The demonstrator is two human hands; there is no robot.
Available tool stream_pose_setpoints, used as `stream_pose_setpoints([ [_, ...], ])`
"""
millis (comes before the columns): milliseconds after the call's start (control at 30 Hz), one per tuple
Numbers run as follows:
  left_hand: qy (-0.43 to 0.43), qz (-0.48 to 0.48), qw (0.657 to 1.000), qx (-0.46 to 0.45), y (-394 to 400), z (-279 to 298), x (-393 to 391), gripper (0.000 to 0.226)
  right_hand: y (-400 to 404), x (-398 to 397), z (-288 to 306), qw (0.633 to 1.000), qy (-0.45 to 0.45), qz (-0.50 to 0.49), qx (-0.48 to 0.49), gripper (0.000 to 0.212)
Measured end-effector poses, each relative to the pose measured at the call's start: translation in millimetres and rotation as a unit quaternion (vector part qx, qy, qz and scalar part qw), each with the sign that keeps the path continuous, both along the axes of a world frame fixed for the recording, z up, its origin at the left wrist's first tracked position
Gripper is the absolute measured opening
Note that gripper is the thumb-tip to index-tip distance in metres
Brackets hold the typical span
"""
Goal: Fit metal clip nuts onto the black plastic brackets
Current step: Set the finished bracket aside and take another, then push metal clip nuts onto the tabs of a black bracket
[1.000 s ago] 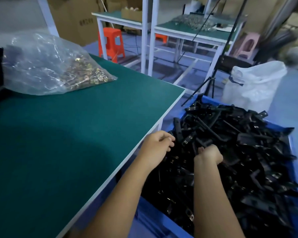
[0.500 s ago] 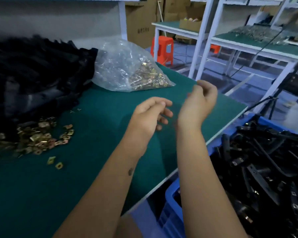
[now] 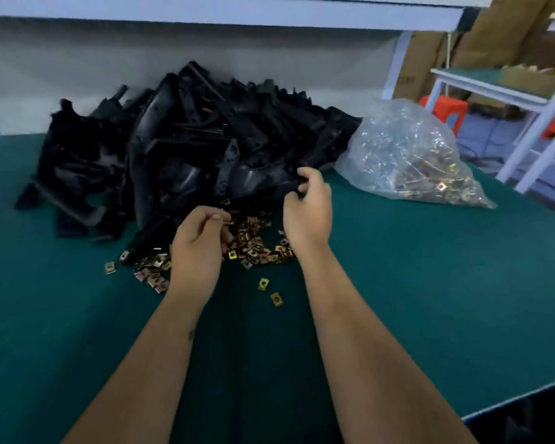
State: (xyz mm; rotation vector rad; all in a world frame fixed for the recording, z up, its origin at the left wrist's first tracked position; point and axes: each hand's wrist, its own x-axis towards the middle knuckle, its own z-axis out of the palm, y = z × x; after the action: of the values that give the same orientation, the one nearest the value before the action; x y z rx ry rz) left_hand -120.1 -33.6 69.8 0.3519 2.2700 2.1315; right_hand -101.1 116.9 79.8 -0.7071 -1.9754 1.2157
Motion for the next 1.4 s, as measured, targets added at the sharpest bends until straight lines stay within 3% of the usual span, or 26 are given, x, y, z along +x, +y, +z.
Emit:
stream_pose_setpoints([
  [133,-0.005,0.018,0.999,-0.040,7.4,-7.6,-11.7,0.030,-2.6,-17.3,1.5,0.985,-0.060,0.038,0.156,0.064],
  [233,0.009,0.033,0.997,-0.071,12.5,-7.4,-16.4,0.028,-9.9,-25.5,-1.8,0.961,-0.134,0.053,0.237,0.068],
  [433,-0.012,0.011,0.999,-0.051,9.8,-8.8,-19.6,0.027,-10.9,-18.0,-3.1,0.952,-0.073,0.028,0.296,0.051],
  [567,-0.037,0.001,0.999,-0.010,7.3,-2.7,-18.0,0.026,-11.1,-7.8,-4.0,0.948,-0.018,0.043,0.314,0.045],
  [667,-0.102,-0.003,0.990,0.101,4.7,9.3,-17.1,0.018,-14.3,-2.9,-2.2,0.952,0.039,0.042,0.300,0.040],
  [767,-0.195,-0.058,0.950,0.237,-5.9,18.2,-16.0,0.040,-22.6,0.5,-0.9,0.959,0.095,0.046,0.263,0.039],
  [867,-0.244,-0.186,0.920,0.244,-15.2,19.6,-13.1,0.061,-25.2,3.1,-1.3,0.947,0.132,0.045,0.290,0.037],
  [967,-0.267,-0.266,0.902,0.212,-13.3,22.6,-5.6,0.060,-27.2,7.1,4.1,0.936,0.093,0.028,0.338,0.013],
  [1067,-0.255,-0.298,0.894,0.215,-10.4,21.8,-2.0,0.030,-21.7,9.5,0.4,0.952,0.088,0.077,0.282,0.014],
  [1133,-0.240,-0.309,0.891,0.230,-10.9,19.9,-2.5,0.032,-25.3,5.8,0.7,0.961,0.105,0.073,0.244,0.007],
  [1233,-0.246,-0.280,0.886,0.278,-13.1,14.8,-8.9,0.040,-33.4,5.0,-1.9,0.959,0.139,0.090,0.232,0.044],
  [1333,-0.210,-0.234,0.876,0.367,-17.6,10.1,-18.3,0.016,-33.1,4.8,-6.7,0.966,0.074,0.053,0.241,0.027],
  [1400,-0.181,-0.188,0.866,0.426,-22.9,8.2,-25.8,0.019,-30.8,4.3,-10.2,0.964,-0.022,0.054,0.260,0.024],
])
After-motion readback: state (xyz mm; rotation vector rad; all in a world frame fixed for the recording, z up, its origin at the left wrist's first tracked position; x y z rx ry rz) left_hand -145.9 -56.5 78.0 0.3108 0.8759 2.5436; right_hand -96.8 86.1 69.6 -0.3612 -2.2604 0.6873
